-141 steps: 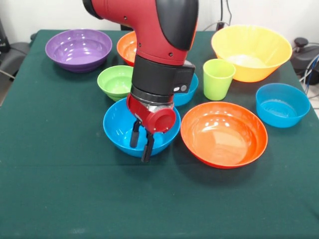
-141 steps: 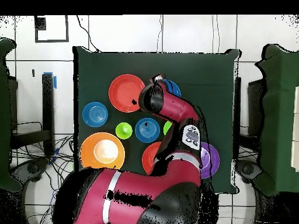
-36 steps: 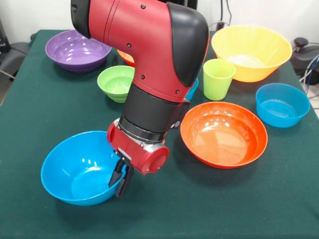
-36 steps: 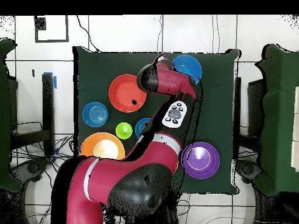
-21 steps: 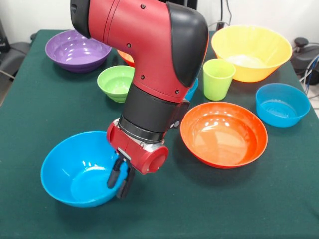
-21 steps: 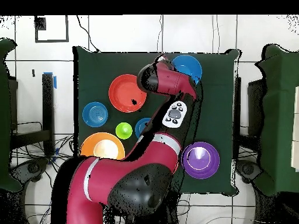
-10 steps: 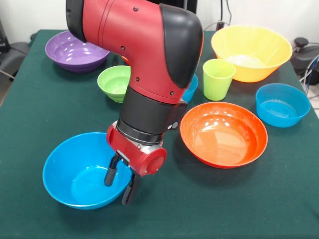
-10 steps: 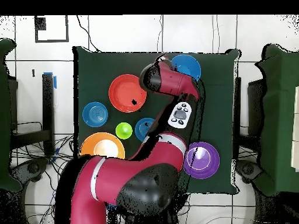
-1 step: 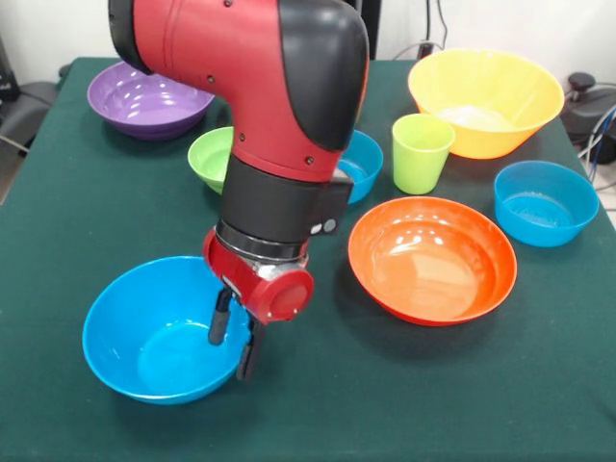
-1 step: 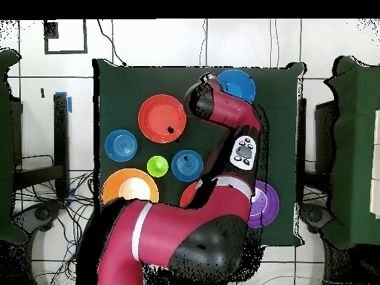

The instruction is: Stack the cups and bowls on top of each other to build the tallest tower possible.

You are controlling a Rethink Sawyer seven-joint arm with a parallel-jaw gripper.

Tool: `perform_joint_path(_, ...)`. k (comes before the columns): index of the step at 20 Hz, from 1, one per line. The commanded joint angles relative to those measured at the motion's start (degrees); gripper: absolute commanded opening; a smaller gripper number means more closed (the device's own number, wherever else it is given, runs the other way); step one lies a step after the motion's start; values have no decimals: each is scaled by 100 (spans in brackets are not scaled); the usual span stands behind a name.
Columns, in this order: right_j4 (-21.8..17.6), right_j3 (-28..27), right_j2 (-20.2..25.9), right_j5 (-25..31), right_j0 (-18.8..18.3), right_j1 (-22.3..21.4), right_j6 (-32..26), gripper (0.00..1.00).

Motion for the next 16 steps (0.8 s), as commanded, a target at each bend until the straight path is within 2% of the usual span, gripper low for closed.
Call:
perform_joint_path(1,-594,1083,1464,211,-330,-603,-612,100)
perform_joint_path(5,-665,1211,1609,265,-424,-723,-600,100)
perform_joint_path(13,-878,1836,2081,150,-705,-1110,-460,100)
perform_joint_path(16,-973,1883,2138,135,-751,-1160,-422,100)
